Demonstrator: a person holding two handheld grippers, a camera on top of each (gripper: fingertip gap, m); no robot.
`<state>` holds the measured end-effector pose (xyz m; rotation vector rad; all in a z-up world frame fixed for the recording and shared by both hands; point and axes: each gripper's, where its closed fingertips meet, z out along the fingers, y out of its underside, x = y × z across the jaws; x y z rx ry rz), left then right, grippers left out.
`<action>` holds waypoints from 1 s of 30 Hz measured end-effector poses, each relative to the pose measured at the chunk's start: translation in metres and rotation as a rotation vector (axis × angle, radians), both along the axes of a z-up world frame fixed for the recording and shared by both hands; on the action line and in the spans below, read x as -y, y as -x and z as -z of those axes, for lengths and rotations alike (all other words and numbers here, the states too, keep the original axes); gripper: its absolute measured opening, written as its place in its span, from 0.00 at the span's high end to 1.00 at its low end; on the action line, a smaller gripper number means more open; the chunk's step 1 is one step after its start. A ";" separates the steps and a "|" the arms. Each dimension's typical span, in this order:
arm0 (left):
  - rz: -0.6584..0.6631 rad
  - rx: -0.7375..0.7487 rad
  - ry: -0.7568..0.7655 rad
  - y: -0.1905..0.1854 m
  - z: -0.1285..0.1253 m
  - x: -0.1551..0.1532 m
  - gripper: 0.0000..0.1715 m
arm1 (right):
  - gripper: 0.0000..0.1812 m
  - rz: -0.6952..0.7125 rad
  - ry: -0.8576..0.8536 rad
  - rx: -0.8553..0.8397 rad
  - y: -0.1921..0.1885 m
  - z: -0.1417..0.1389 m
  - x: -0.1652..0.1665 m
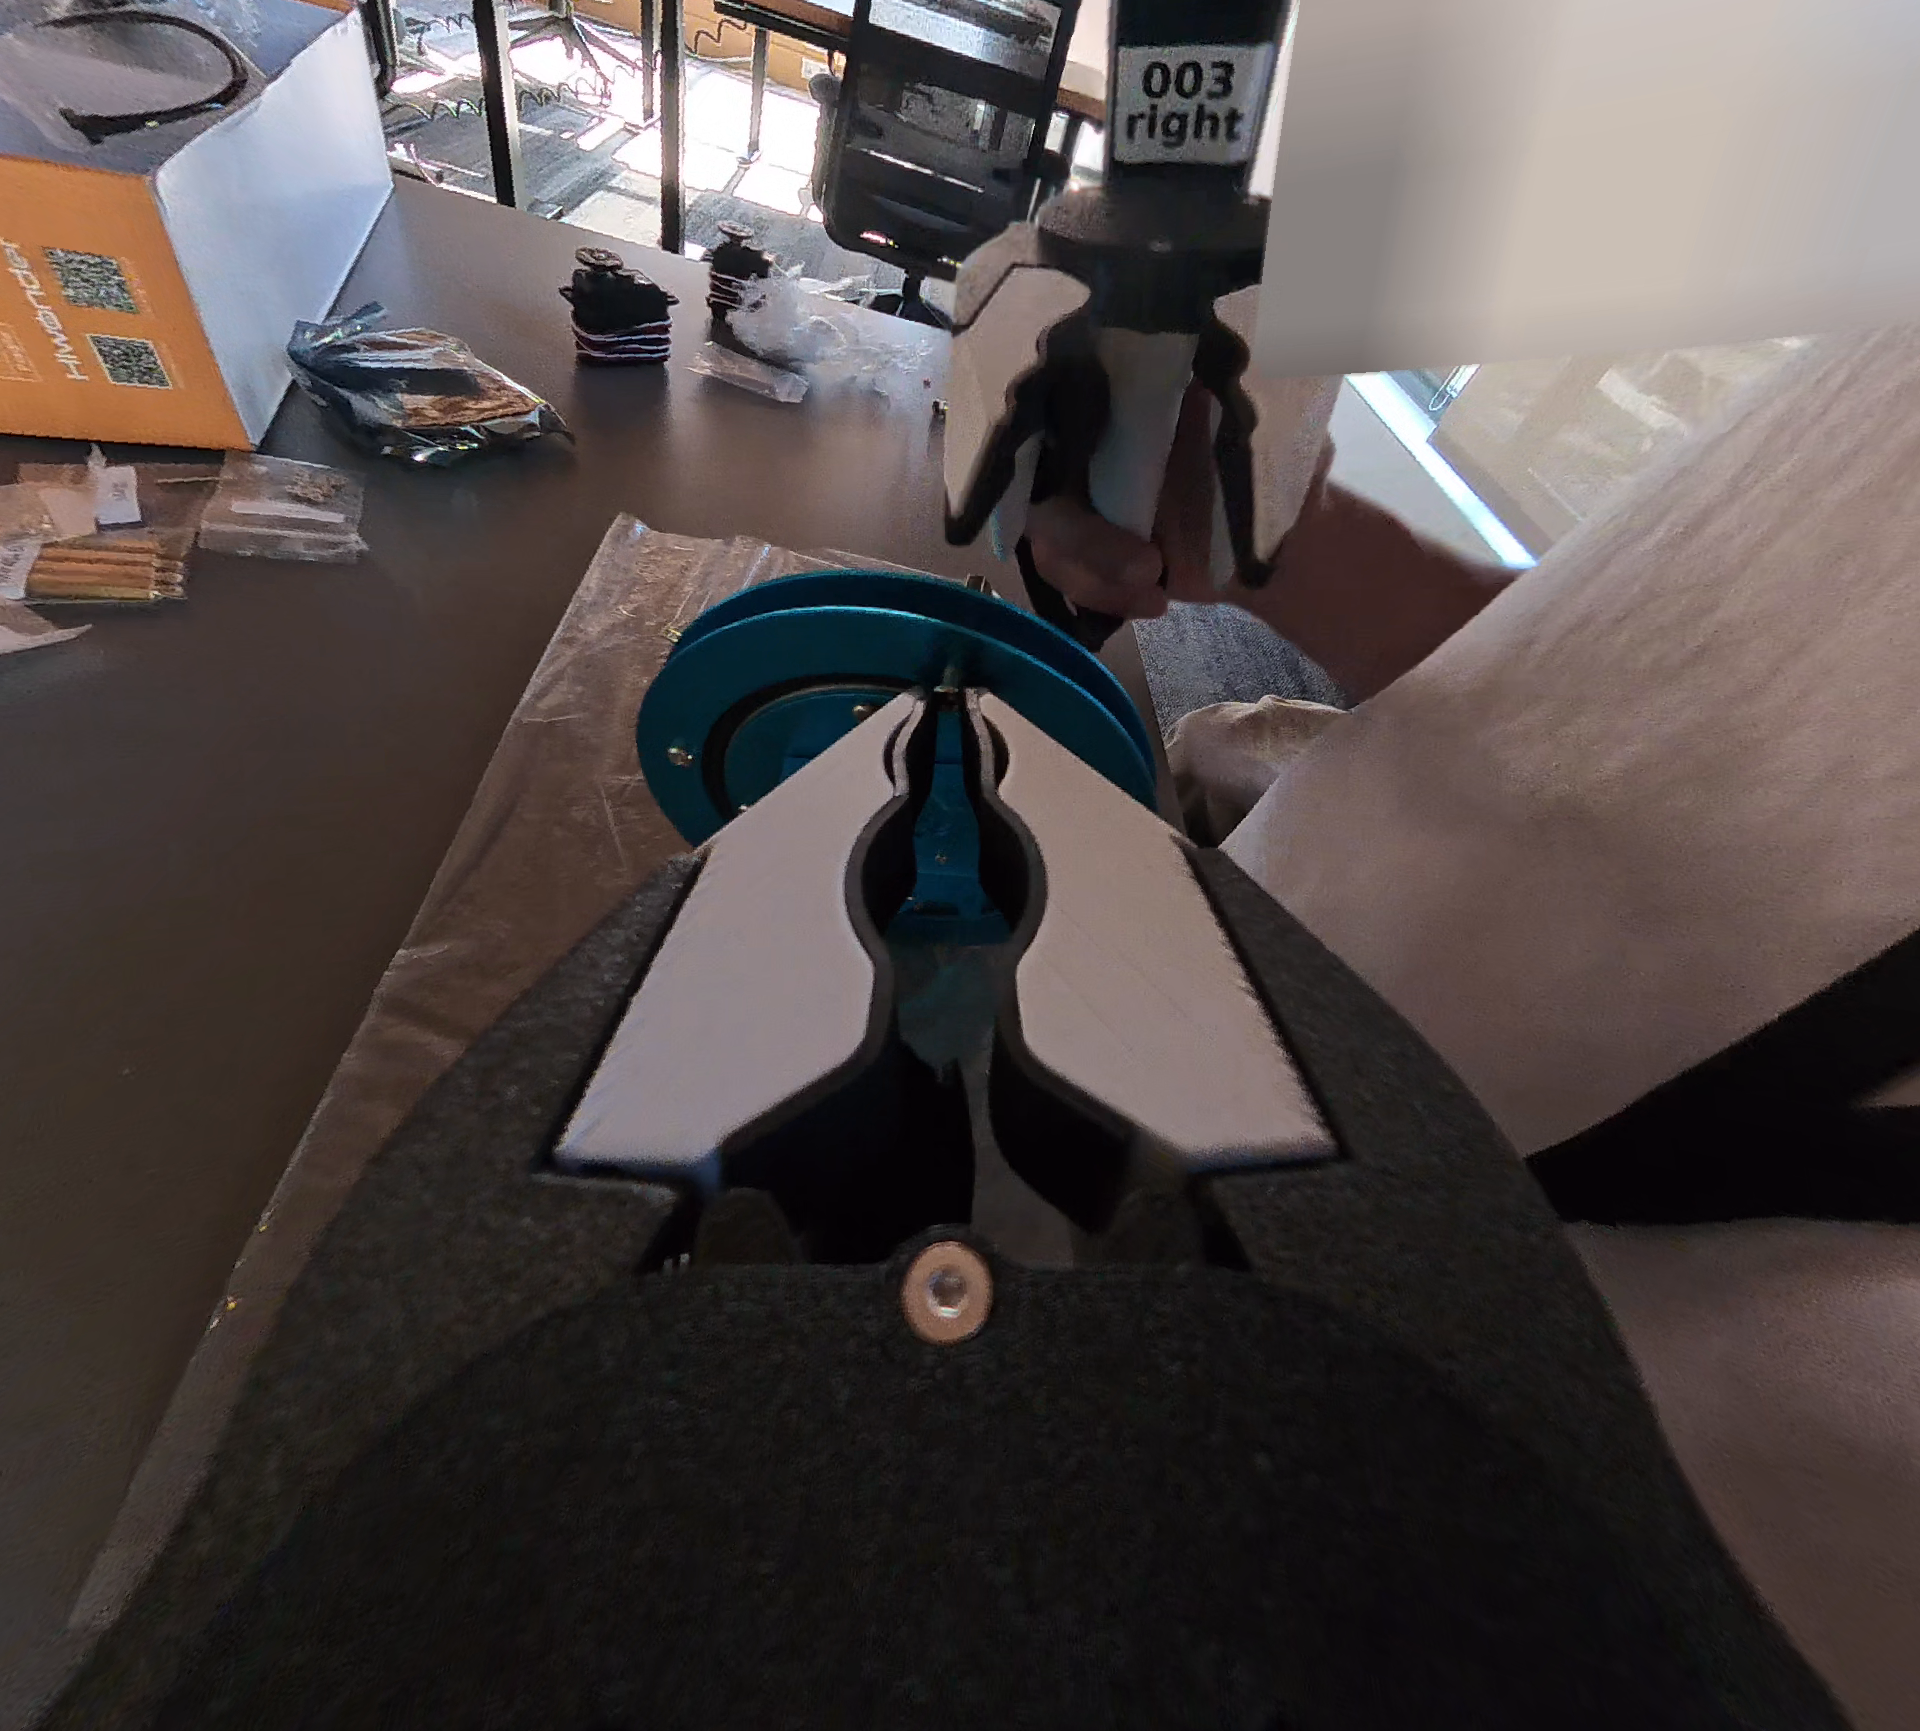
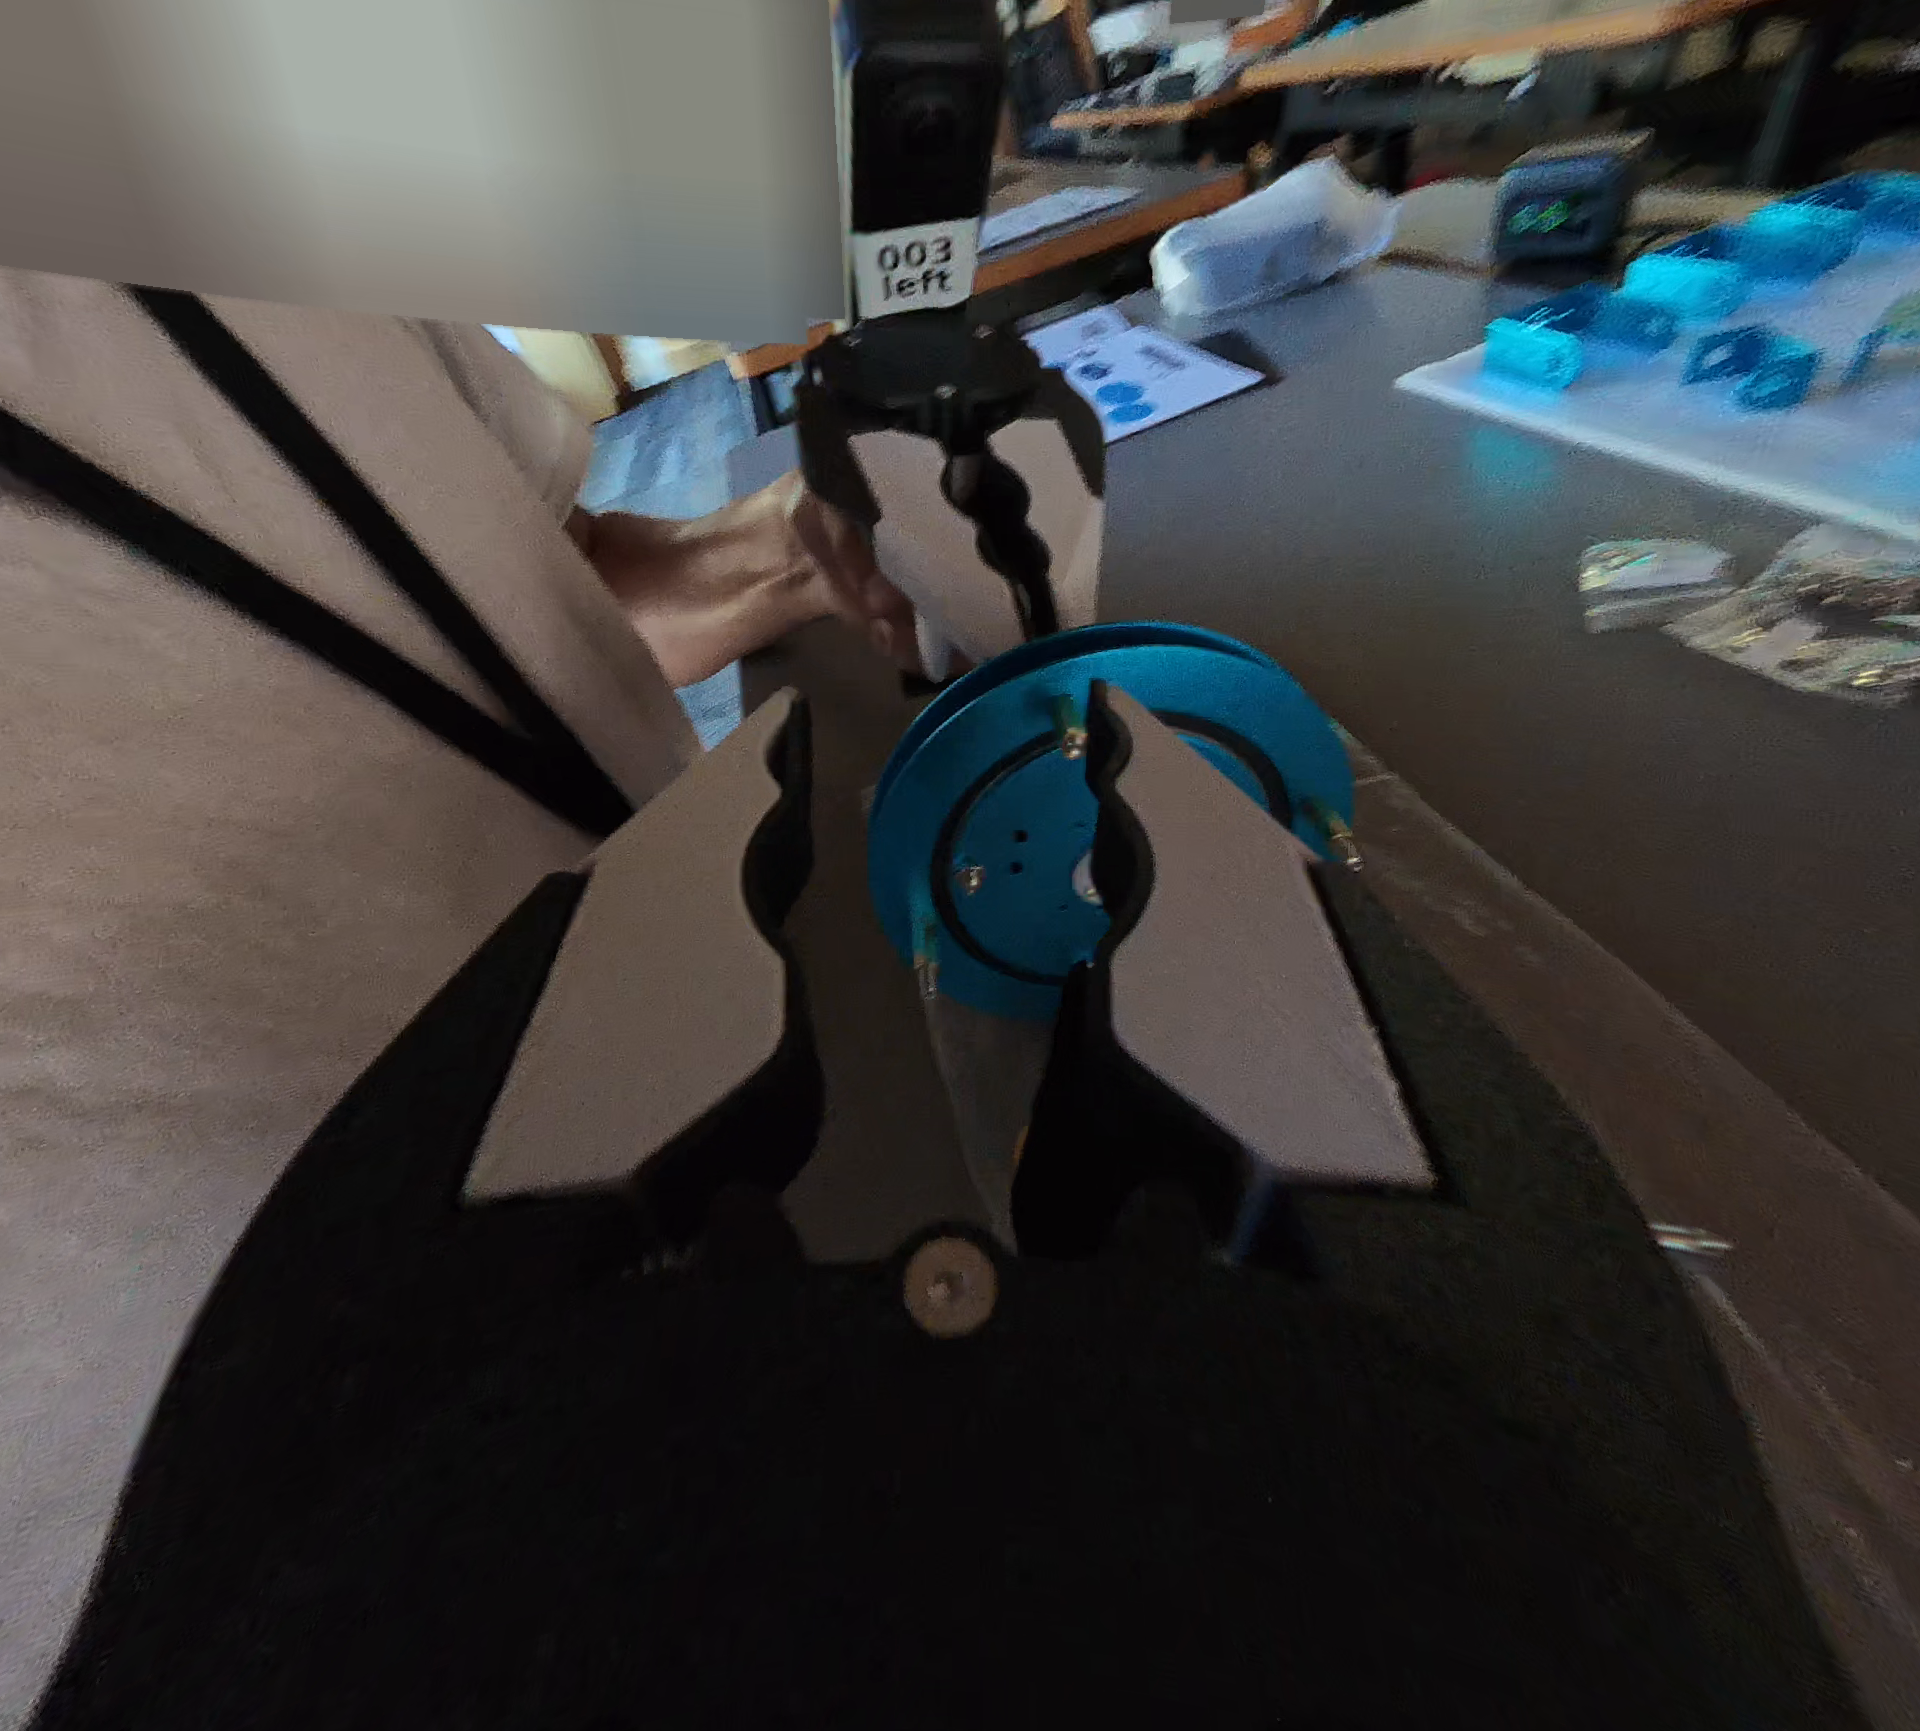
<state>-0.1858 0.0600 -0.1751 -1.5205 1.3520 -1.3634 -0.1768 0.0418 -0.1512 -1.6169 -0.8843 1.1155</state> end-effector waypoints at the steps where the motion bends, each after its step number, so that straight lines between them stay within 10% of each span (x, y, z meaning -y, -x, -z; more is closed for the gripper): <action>1: 0.001 0.001 -0.001 0.000 0.000 -0.001 0.98 | 0.73 0.025 -0.029 0.000 0.000 0.000 -0.003; 12: 0.023 0.005 0.005 -0.002 0.000 0.002 0.97 | 0.84 0.064 -0.158 0.204 0.005 0.016 -0.009; 30: -0.023 -0.003 0.108 -0.014 -0.003 0.006 0.98 | 0.65 0.060 -0.108 0.781 -0.004 0.020 0.009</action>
